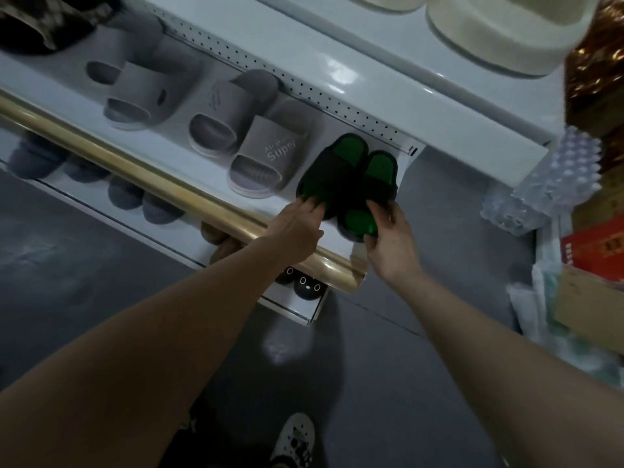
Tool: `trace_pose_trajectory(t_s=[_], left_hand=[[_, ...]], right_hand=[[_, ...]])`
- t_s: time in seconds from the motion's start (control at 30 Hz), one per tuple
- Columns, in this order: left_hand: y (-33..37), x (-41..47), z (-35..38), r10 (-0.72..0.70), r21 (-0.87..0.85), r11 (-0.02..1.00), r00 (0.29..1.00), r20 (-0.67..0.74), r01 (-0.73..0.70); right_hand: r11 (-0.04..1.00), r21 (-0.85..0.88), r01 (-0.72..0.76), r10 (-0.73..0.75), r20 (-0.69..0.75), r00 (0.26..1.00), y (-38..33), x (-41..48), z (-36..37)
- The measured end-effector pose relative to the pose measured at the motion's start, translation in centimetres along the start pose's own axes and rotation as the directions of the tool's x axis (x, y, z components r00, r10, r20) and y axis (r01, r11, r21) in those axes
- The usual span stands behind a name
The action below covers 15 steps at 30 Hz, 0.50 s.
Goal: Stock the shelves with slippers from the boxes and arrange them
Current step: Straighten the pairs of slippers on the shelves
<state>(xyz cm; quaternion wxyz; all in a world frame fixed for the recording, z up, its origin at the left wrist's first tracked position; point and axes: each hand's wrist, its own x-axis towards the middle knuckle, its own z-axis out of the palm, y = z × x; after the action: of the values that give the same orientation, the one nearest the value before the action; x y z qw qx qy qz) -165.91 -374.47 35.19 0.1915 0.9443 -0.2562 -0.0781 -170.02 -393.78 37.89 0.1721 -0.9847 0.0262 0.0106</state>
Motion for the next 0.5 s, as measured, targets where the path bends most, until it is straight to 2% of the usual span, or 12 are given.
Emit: trace_pose_trajectory(t_s=[0.17, 0.5], left_hand=[[-1.0, 1.6, 1.2, 0.049, 0.135, 0.990, 0.999, 0.005, -0.049], [-2.2, 2.8, 1.8, 0.017, 0.129, 0.991, 0.998, 0.055, -0.024]], right_hand=[[0.995, -0.051, -0.081, 0.084, 0.066, 0.994, -0.2, 2.9, 1.9], [0.992, -0.082, -0.100, 0.103, 0.031, 0.994, -0.3, 2.9, 2.7]])
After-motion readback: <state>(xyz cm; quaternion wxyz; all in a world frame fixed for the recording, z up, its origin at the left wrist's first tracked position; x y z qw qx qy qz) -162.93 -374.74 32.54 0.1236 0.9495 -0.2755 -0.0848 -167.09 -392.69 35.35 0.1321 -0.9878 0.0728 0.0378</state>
